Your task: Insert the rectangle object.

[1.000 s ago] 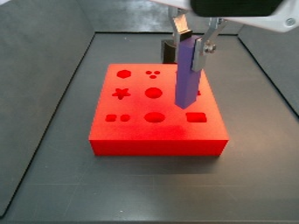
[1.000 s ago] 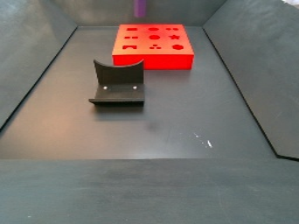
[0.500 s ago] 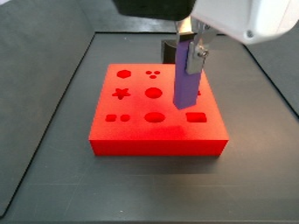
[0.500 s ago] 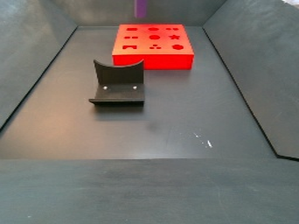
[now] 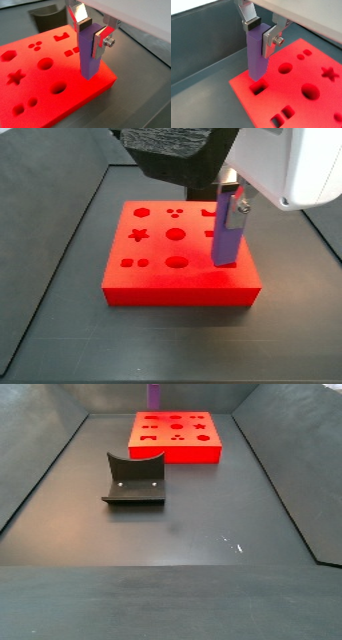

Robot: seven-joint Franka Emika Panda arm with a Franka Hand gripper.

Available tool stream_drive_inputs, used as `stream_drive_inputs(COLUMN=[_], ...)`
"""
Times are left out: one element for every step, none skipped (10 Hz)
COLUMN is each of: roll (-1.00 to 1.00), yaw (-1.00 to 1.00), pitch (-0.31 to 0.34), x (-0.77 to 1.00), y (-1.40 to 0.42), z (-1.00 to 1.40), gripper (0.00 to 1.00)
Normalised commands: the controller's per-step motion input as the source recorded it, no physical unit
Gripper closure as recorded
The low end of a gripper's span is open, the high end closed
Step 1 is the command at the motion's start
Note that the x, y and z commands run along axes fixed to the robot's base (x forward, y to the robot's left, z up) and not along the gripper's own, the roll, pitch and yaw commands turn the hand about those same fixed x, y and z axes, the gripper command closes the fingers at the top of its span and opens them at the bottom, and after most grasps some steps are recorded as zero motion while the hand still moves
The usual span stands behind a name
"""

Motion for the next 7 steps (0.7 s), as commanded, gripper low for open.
stream_drive_inputs(roll=[0.13,0.12,0.15,0.27,0.38,0.37,0.32], yaw=[-0.78,-0.78,-0.72,-0.50,-0.27,-0.28,-0.33], pitch=[0.000,0.031,0.150,0.227,0.274,0.376,0.371], x=[0.19,0.13,0.02,0.09,0.28,0.12,0.10], y=[0.00,0.03,0.06,0.00,-0.03,0.00,0.00], z=[0.00,0.00,0.00,0.00,0.00,0.00,0.00], gripper=[1.00,1.00,1.00,1.00,1.00,1.00,1.00])
